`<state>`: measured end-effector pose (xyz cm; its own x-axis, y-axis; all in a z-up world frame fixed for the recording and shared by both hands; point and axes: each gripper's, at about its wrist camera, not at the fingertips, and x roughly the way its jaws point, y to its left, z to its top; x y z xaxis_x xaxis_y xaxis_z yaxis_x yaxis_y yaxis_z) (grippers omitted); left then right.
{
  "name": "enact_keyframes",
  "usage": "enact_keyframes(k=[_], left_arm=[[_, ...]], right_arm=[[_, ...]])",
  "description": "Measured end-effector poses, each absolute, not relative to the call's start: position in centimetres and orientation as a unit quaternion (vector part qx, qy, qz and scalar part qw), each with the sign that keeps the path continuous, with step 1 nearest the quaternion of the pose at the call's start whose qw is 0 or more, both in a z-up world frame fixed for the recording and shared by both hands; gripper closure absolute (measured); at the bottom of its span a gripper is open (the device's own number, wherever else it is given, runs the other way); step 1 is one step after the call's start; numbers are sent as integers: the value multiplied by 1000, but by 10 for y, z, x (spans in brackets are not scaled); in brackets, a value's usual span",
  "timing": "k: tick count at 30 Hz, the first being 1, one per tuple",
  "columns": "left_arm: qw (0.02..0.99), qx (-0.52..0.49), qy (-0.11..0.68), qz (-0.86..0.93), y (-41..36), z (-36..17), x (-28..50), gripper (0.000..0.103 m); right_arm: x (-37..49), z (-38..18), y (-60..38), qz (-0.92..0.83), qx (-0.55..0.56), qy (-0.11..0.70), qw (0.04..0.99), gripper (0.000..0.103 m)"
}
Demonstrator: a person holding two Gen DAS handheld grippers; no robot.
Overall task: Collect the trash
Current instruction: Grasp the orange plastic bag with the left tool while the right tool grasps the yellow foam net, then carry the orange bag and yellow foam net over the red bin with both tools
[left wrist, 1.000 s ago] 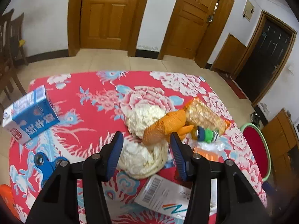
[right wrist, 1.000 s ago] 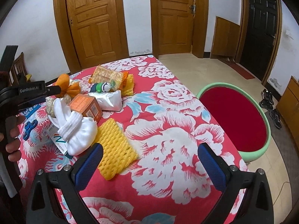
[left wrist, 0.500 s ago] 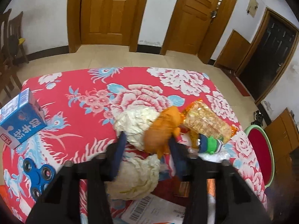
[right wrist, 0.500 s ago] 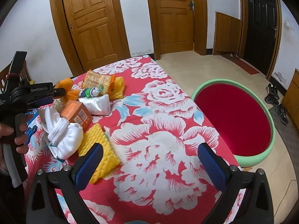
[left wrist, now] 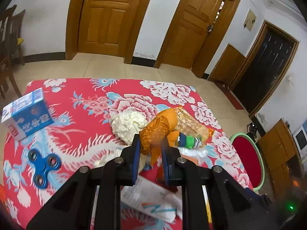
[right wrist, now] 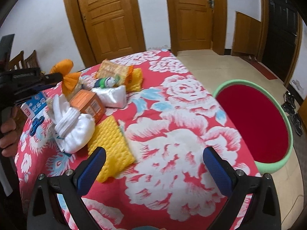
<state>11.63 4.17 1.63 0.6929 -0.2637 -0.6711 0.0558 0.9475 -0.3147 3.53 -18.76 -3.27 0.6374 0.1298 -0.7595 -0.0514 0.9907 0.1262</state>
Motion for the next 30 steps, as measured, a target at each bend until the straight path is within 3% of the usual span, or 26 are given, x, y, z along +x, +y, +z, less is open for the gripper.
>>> enact_keyframes(k=[2, 7, 11, 15, 30], left_arm=[[912, -139, 377, -82, 45, 19, 104, 83], [915, -140, 372, -67, 51, 22, 83, 83], [913, -141, 376, -64, 50, 21, 71, 83], [911, -144, 381, -64, 45, 20, 60, 83], [918, -125, 360, -109, 3, 46, 33, 83]], right_arm=[[37, -36, -183, 58, 48, 427, 901, 4], [39, -42, -170, 88, 36, 434, 896, 35], [36, -43, -165, 125, 54, 440, 887, 73], [28, -37, -168, 132, 66, 434, 889, 89], [-7, 5, -239, 82, 128, 367, 918, 91]])
